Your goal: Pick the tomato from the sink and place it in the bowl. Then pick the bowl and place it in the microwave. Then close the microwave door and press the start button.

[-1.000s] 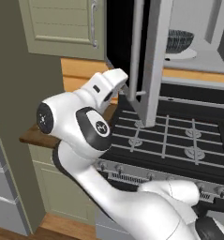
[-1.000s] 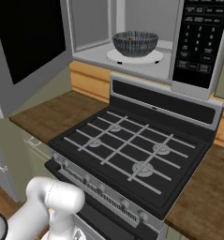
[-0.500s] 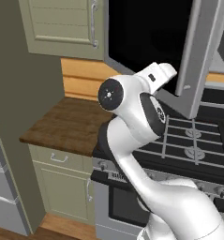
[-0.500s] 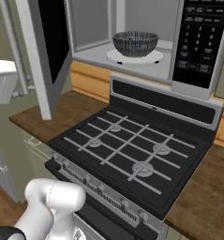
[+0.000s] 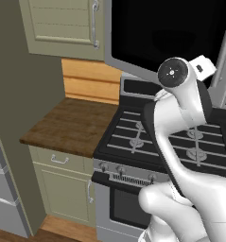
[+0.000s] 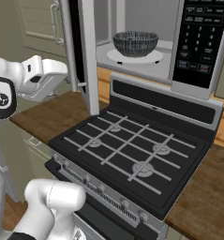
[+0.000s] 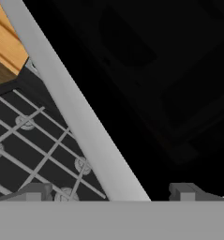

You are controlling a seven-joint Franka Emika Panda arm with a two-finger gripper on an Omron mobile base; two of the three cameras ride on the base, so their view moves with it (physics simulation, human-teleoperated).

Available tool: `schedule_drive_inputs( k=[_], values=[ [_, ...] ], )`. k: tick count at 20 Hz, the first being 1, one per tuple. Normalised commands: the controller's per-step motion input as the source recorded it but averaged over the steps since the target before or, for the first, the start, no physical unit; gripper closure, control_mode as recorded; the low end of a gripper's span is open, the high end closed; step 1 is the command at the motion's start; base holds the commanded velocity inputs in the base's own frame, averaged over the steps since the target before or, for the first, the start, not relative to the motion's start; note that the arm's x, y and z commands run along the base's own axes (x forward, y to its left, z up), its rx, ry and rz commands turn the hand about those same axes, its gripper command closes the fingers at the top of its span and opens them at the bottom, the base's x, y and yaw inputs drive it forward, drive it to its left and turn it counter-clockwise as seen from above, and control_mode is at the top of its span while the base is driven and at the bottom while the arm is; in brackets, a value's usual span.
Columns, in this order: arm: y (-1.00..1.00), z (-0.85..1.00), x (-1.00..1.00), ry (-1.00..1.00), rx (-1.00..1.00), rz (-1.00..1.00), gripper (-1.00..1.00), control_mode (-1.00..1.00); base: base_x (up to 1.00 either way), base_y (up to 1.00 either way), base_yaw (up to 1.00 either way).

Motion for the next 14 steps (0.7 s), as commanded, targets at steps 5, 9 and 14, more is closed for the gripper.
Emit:
schedule_drive_inputs(
  k=[5, 9, 14],
  values=[
    [-0.73, 0.0, 0.72, 0.0, 0.08, 0.0, -1.0, -1.0, 0.0, 0.0, 0.0],
    [-0.56, 0.0, 0.71, 0.0, 0.05, 0.0, -1.0, -1.0, 0.0, 0.0, 0.0],
    [-0.36, 0.0, 0.73, 0.0, 0.01, 0.0, -1.0, -1.0, 0.0, 0.0, 0.0]
  ],
)
